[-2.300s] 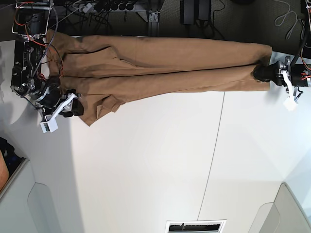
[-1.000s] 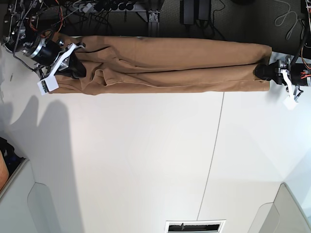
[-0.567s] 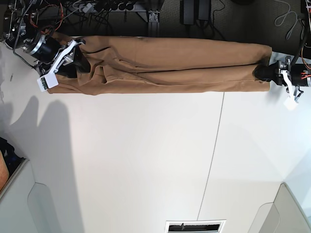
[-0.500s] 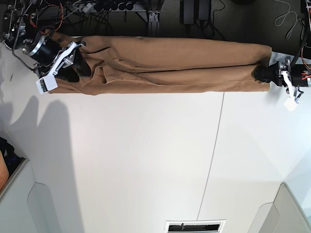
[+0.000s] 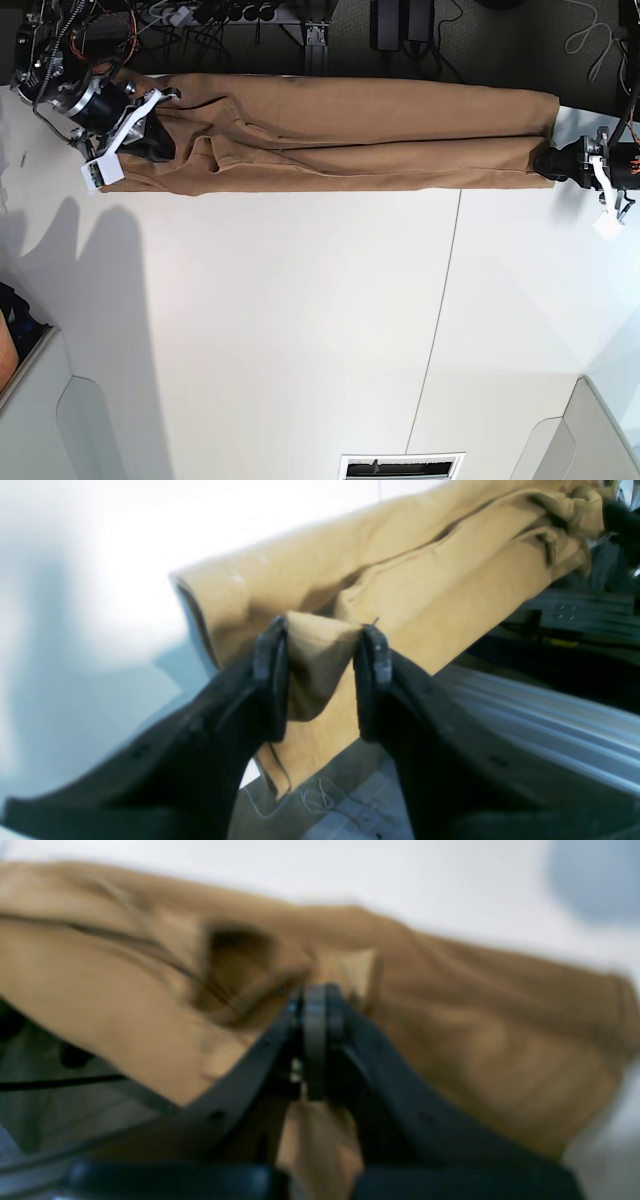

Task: Layout the t-shirt on the table in an organized manner, then fold the t-shirt properly
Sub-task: 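Regrasp the folded strip end with the right gripper and tighten the fold, then pull the folded strip with both grippers to straighten it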

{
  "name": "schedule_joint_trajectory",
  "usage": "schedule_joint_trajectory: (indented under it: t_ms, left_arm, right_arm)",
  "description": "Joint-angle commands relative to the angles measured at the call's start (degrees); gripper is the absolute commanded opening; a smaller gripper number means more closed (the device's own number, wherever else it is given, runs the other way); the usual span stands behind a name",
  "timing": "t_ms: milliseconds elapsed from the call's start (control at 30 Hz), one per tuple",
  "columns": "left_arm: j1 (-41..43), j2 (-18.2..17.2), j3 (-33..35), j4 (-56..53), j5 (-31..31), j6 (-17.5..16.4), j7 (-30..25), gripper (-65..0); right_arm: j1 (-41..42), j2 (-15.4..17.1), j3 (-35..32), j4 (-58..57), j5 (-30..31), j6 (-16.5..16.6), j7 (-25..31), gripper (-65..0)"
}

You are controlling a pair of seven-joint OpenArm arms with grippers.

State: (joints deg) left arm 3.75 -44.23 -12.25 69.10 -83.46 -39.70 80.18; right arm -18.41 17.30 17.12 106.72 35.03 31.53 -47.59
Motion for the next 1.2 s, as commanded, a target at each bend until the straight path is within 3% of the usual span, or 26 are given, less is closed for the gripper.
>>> schedule_joint_trajectory:
  t_ms: [0,100,367,433,567,867,1167]
  left_arm:
    - [-0.7,-1.5,-1.5,0.9,-1.5,-0.3,-0.2,-38.8]
    - [-0.2,-1.5,-4.7,0.9,-1.5,-0.3,-0.2,-31.5]
    - [4.2,-1.3,-10.3,0.7,-1.5,-0.3,-0.2,-30.4]
    - [5.8,-0.8,-10.3,0.7,-1.5,-0.3,-2.3,-29.1]
    - [7.2,0.9,-10.4,0.6,5.0,-0.3,-8.0,-22.4]
    - [7.2,6.0,-10.4,0.6,12.1,-0.3,-11.2,-22.5]
    - [9.3,6.3,-10.3,0.7,11.8,-0.3,-8.6,-22.5]
  right_arm:
    - [0.3,0.7,0.2,-0.5,0.9,0.2,1.3,-65.0]
    - [0.3,0.7,0.2,-4.4,1.0,0.2,1.5,-65.0]
    - [0.5,0.6,0.2,-8.8,1.0,0.2,4.0,-65.0]
    - [0.7,0.7,0.2,-8.8,1.0,0.2,3.9,-65.0]
    - [0.7,0.7,0.2,-8.8,1.0,0.2,3.9,-65.0]
    - [0.7,0.7,0.2,-8.8,1.0,0.2,3.6,-65.0]
    - [0.7,0.7,0.2,-8.8,1.0,0.2,3.4,-65.0]
